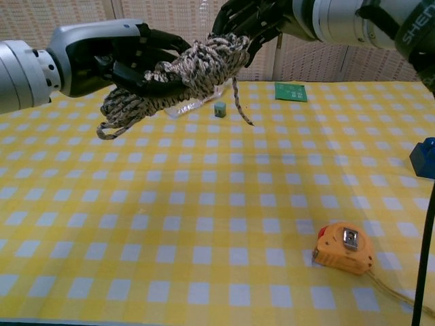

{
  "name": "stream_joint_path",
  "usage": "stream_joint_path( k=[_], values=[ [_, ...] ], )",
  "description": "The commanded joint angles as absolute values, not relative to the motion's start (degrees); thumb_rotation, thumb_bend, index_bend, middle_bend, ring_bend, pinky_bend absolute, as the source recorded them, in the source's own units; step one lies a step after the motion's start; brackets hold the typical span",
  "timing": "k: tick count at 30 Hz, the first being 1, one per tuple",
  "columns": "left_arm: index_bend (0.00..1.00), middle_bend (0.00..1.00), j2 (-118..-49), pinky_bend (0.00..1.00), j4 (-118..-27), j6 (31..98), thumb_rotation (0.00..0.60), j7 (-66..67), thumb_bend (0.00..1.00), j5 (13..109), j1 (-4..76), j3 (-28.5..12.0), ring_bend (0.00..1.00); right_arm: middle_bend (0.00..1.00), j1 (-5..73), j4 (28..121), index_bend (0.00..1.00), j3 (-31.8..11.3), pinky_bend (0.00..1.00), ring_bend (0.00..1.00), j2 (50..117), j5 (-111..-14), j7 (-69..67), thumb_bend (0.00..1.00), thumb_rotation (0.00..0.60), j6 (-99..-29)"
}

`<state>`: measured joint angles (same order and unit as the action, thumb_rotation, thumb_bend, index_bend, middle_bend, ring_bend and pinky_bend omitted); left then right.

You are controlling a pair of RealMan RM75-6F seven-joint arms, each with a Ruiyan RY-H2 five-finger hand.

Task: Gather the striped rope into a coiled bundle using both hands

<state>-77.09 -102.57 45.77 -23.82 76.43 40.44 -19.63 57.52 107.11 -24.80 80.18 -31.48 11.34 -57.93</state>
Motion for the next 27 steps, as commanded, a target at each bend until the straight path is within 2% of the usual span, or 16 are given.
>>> stream_joint_path(
  k=[1,9,17,22,27],
  values=[
    [0.61,0.61,-77.2,0.62,-101.1,47.9,0.6,-14.2,0.63,76.5,41.8,-17.6,0.56,0.51,57.6,107.6,0.68,-24.6,0.48,0.52,80.0,-31.9,11.8,0.61,0.6,-58.3],
    [0.61,0.61,-79.4,0.62,-100.9,52.3,0.6,3.7,0.63,69.3,43.1,-15.8,0.56,0.51,57.4,109.6,0.68,-23.5,0.49,0.54,79.4,-32.9,13.5,0.61,0.6,-60.5],
    [0.6,0.61,-82.7,0.62,-101.5,57.6,0.6,15.6,0.63,60.2,43.9,-15.6,0.57,0.51,56.1,112.3,0.61,-22.1,0.49,0.54,78.5,-34.9,14.0,0.61,0.6,-62.0],
    [0.6,0.61,-84.8,0.63,-101.8,61.0,0.6,19.1,0.63,56.1,44.4,-16.4,0.59,0.5,55.4,113.7,0.55,-21.6,0.5,0.55,78.6,-36.2,12.6,0.61,0.6,-61.1],
    [0.6,0.61,-86.9,0.65,-101.7,64.3,0.6,22.3,0.63,52.7,45.0,-17.2,0.61,0.46,54.5,115.9,0.43,-21.5,0.5,0.53,78.3,-38.6,10.6,0.61,0.6,-60.1]
  ],
)
